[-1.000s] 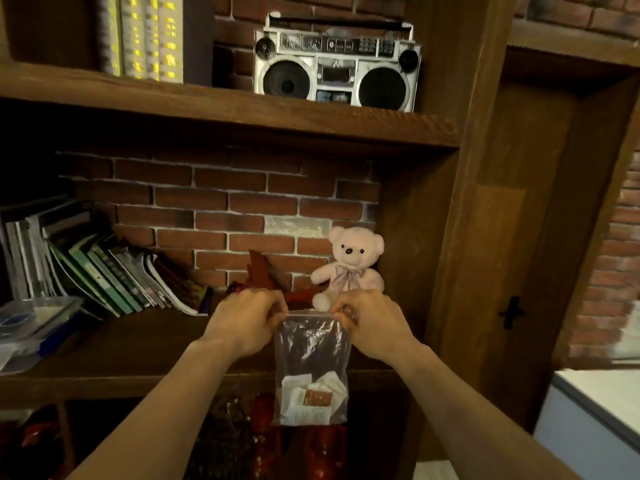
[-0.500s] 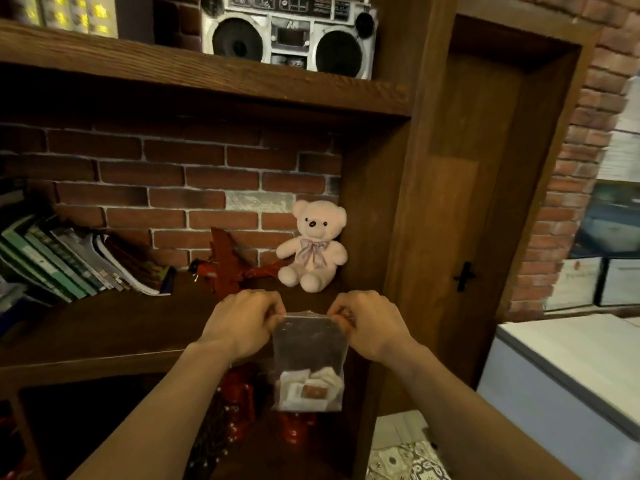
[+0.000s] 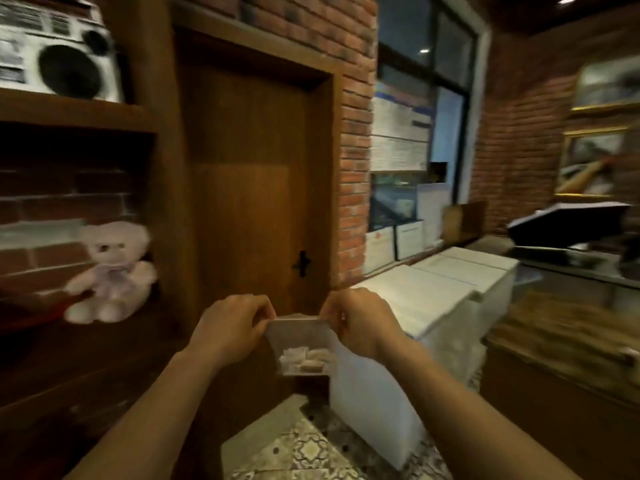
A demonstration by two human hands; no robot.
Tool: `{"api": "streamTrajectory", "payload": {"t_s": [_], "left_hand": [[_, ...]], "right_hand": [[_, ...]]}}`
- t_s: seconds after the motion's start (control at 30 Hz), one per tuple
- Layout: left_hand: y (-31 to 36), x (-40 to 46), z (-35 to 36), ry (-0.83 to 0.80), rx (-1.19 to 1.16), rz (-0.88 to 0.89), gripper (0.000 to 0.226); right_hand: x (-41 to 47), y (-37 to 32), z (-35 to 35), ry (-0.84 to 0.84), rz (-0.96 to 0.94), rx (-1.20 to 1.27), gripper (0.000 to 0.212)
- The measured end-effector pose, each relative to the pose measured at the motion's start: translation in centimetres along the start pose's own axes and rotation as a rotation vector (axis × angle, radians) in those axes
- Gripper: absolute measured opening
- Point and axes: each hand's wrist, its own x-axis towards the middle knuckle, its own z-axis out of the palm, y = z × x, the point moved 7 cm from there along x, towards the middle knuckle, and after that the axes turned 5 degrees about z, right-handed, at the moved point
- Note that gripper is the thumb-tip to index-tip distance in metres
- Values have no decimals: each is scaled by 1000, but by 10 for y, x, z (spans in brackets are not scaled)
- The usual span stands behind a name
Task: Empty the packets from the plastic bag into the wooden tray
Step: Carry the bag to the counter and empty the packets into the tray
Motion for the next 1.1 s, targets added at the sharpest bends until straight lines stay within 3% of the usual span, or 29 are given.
{"api": "streamTrajectory", "payload": {"t_s": [0.17, 0.27, 0.57, 0.83, 1.1], "left_hand": [[148, 47, 54, -20, -131, 207, 17], [236, 66, 81, -54, -179, 354, 9], [461, 51, 123, -127, -349, 758, 10], [523, 26, 132, -166, -439, 931, 13], [531, 26, 142, -217, -452, 949, 14]], "right_hand": [[-79, 124, -83, 103, 209, -166, 20], [-136, 184, -130, 150, 350, -206, 19], [-310, 288, -221, 275, 790, -388, 13], [-376, 295, -245, 324, 941, -347, 7], [-385, 305, -238, 336, 945, -352, 7]]}}
